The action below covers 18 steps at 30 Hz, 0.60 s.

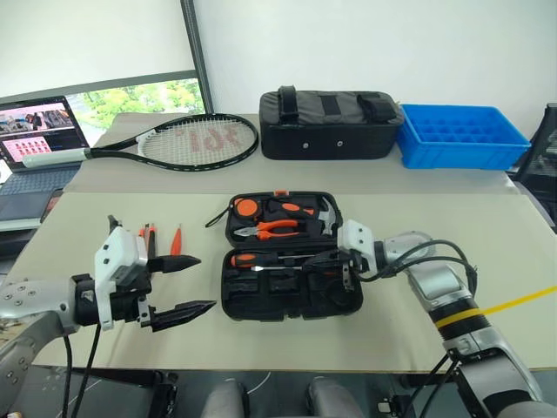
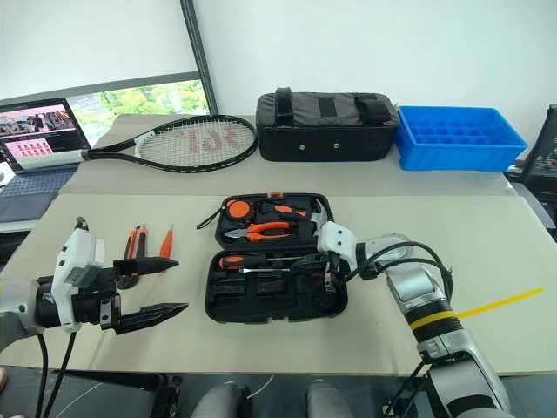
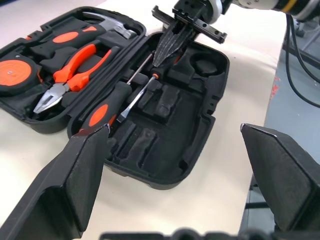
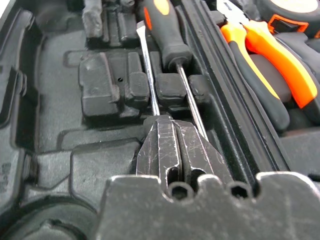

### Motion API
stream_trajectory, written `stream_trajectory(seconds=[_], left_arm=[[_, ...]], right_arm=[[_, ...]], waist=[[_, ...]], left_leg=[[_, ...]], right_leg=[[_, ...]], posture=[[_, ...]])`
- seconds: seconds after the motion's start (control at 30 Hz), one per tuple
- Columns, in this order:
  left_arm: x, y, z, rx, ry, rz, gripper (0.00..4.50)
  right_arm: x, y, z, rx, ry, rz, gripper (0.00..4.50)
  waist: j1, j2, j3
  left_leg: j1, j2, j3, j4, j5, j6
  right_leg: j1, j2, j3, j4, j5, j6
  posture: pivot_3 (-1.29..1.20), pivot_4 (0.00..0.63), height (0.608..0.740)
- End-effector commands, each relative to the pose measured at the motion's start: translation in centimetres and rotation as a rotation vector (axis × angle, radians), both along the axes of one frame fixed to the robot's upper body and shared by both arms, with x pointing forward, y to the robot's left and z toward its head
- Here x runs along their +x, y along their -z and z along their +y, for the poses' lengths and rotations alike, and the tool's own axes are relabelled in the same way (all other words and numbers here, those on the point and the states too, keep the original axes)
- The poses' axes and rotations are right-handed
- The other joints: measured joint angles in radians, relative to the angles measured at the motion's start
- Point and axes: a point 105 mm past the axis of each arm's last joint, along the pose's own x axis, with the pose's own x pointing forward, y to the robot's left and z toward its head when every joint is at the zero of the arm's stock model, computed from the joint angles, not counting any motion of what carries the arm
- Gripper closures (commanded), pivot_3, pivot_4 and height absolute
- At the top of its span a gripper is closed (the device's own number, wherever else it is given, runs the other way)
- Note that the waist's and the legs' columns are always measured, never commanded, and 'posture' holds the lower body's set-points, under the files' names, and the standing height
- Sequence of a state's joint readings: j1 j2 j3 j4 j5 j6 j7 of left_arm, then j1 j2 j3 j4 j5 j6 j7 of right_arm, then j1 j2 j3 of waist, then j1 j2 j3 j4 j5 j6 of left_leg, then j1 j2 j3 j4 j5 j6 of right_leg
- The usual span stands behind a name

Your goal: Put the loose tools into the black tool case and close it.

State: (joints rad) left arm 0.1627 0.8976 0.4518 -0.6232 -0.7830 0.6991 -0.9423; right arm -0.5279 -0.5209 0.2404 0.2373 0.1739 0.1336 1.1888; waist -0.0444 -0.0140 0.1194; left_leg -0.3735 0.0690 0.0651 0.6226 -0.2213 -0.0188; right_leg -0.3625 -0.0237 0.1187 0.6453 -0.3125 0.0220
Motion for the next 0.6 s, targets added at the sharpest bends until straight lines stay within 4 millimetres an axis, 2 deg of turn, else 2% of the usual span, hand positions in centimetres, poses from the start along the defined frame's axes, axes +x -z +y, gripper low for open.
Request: stream_trajectory(seconds=[0.03, 0.2, 0.27, 0.33, 0.4, 0.43, 0.47, 0.5, 0.6], left_arm=[[2.2, 0.1, 2.3, 0.019, -0.217, -0.093, 0.0], [5.6, 2.2, 3.6, 0.089, -0.499, -0.129, 0.0], [7.0, 2.6, 3.8, 0.097, -0.628, -0.121, 0.0], [7.7, 2.9, 3.5, 0.088, -0.696, -0.106, 0.0], [8.8, 3.5, 2.7, 0.06, -0.789, -0.078, 0.0], [9.3, 3.8, 2.6, 0.057, -0.836, -0.063, 0.0], [9.7, 4.1, 2.6, 0.052, -0.881, -0.053, 0.0], [10.1, 4.2, 2.9, 0.05, -0.924, -0.042, 0.0], [11.1, 4.7, 3.5, 0.073, -1.0, -0.019, 0.0]], right_arm=[[-0.1, -5.0, 0.2, 0.162, -0.031, -0.045, 4.44], [-1.4, -6.5, -1.0, 0.177, -0.067, -0.023, 3.11], [-1.8, -6.9, -1.9, 0.177, -0.066, -0.019, 2.23], [-2.1, -7.2, -2.6, 0.173, -0.056, -0.015, 1.7], [-2.4, -7.8, -4.1, 0.174, -0.027, -0.044, 0.91], [-2.6, -8.3, -4.7, 0.204, -0.01, -0.038, 0.81], [-2.8, -8.8, -5.3, 0.228, 0.004, -0.036, 0.32], [-2.8, -9.2, -5.9, 0.241, 0.022, -0.048, 0.16], [-3.0, -9.7, -7.7, 0.229, 0.071, -0.083, 0.16]], waist=[[-0.001, 0.0, 0.0], [0.008, -0.001, 0.001], [0.014, -0.001, 0.001], [0.022, -0.001, 0.001], [0.028, -0.001, 0.0], [0.03, -0.001, 0.0], [0.031, -0.001, 0.0], [0.026, -0.001, 0.0], [0.026, -0.001, 0.0]], left_leg=[[-0.001, 0.0, 0.0, 0.0, 0.0, 0.0], [-0.001, 0.0, -0.001, -0.001, 0.0, 0.0], [-0.003, -0.001, -0.002, -0.001, 0.0, 0.0], [-0.004, -0.001, -0.002, 0.0, 0.0, 0.0], [-0.006, -0.001, -0.002, 0.0, 0.0, 0.0], [-0.006, -0.002, -0.002, 0.0, 0.0, 0.0], [-0.006, -0.002, -0.002, 0.0, 0.0, 0.0], [-0.008, -0.002, -0.003, 0.001, 0.0, 0.0], [-0.008, -0.002, -0.005, 0.0, 0.0, 0.0]], right_leg=[[-0.001, 0.0, 0.0, 0.0, 0.0, 0.0], [0.0, 0.0, -0.001, -0.001, 0.0, 0.0], [0.0, -0.001, -0.002, -0.002, 0.0, 0.0], [0.0, -0.001, -0.002, -0.003, 0.001, 0.001], [-0.001, -0.001, -0.002, -0.003, 0.001, 0.002], [-0.001, -0.001, -0.002, -0.004, 0.001, 0.002], [-0.001, -0.001, -0.002, -0.004, 0.001, 0.002], [-0.001, -0.001, -0.002, -0.004, 0.001, 0.002], [-0.002, 0.001, -0.001, -0.004, 0.001, 0.002]], posture=[[0.0, 0.15, 0.708], [0.0, 0.15, 0.708], [0.0, 0.15, 0.708], [0.0, 0.15, 0.708], [0.0, 0.15, 0.708], [0.0, 0.15, 0.708], [0.0, 0.15, 0.708], [0.0, 0.15, 0.708], [0.0, 0.15, 0.708]])
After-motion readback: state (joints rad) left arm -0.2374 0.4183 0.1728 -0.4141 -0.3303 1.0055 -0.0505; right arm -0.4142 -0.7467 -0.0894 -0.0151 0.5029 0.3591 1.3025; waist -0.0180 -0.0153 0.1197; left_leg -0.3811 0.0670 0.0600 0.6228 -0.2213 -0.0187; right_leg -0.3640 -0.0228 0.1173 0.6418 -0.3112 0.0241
